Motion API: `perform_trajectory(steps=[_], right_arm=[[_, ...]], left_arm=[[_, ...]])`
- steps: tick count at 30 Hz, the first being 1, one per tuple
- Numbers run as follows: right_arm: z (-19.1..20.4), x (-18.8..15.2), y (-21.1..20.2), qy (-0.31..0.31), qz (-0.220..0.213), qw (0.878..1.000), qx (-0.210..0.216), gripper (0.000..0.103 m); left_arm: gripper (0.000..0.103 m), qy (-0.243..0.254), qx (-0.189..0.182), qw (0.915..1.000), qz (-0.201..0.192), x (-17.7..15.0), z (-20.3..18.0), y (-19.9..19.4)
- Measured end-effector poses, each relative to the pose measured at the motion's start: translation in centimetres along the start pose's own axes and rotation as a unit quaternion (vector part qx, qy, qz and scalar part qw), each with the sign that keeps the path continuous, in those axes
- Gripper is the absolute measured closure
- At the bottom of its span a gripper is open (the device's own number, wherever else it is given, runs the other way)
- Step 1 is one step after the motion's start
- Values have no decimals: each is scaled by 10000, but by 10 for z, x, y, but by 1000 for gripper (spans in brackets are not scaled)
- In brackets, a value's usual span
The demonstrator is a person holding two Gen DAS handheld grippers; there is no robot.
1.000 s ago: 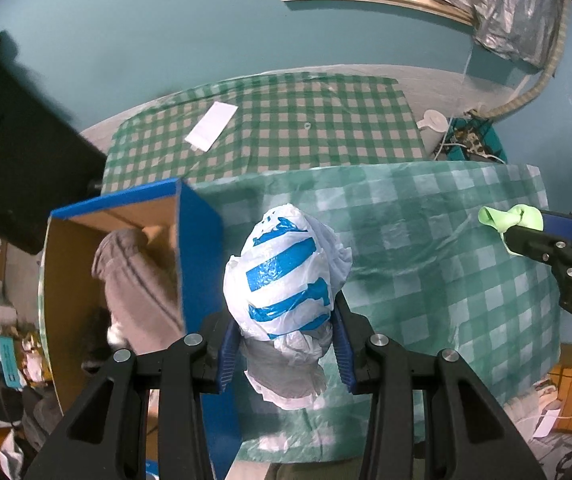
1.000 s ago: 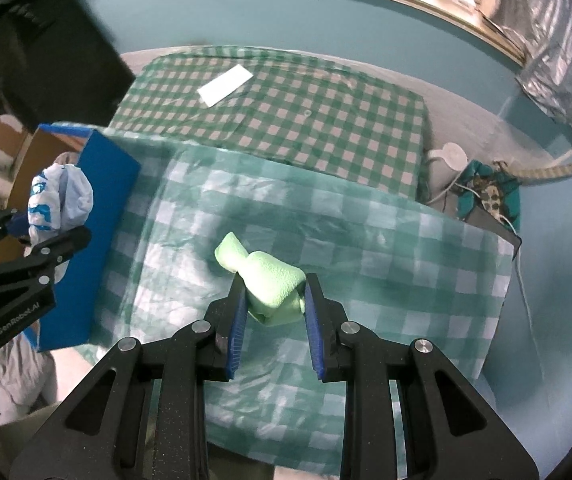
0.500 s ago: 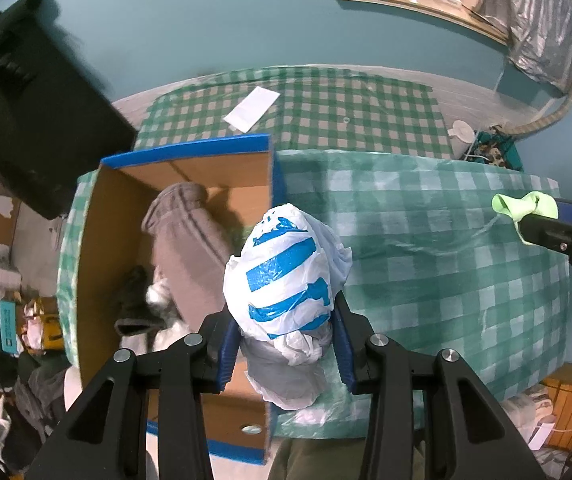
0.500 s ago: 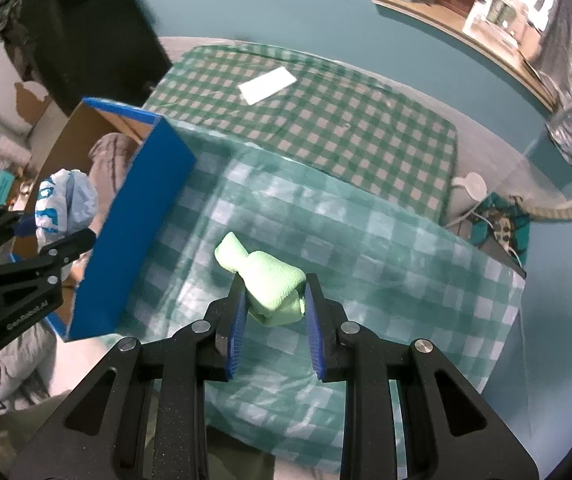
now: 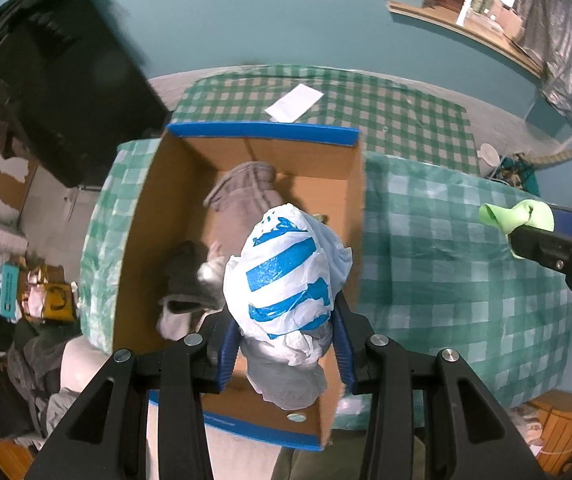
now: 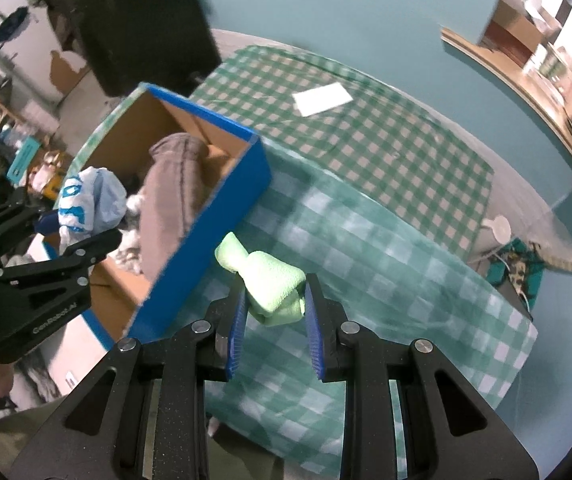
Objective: Organize soft objects
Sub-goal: 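Carry the striped bag and green cloth with both tools over the box, then open both tools to drop the striped bag and green cloth into the box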
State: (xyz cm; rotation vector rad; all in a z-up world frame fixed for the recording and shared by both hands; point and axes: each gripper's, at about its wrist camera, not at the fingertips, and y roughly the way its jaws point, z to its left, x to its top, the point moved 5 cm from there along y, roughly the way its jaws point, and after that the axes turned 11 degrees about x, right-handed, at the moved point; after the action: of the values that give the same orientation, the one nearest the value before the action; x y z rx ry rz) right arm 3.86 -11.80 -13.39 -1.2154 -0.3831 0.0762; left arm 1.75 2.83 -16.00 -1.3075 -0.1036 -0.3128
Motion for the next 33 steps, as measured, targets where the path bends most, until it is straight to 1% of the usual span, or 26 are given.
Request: perform_trajectory(steps=[10,18,28,33], right_arm=[[51,27,24,-443,97,9988,198,77],[80,42,41,-704,205,9968,308,77],[107,55,61,-809,279,9955,410,77],[118,61,72,-795,328,9954,428,77]], left_arm=[[62,-354,221,9990,133,-6,44,14],[62,-648,295,9972,222,-13,76,26],[62,-792,425,9951,399,-22,107,47],[61,-763,435,9949,493,-23,115,57]])
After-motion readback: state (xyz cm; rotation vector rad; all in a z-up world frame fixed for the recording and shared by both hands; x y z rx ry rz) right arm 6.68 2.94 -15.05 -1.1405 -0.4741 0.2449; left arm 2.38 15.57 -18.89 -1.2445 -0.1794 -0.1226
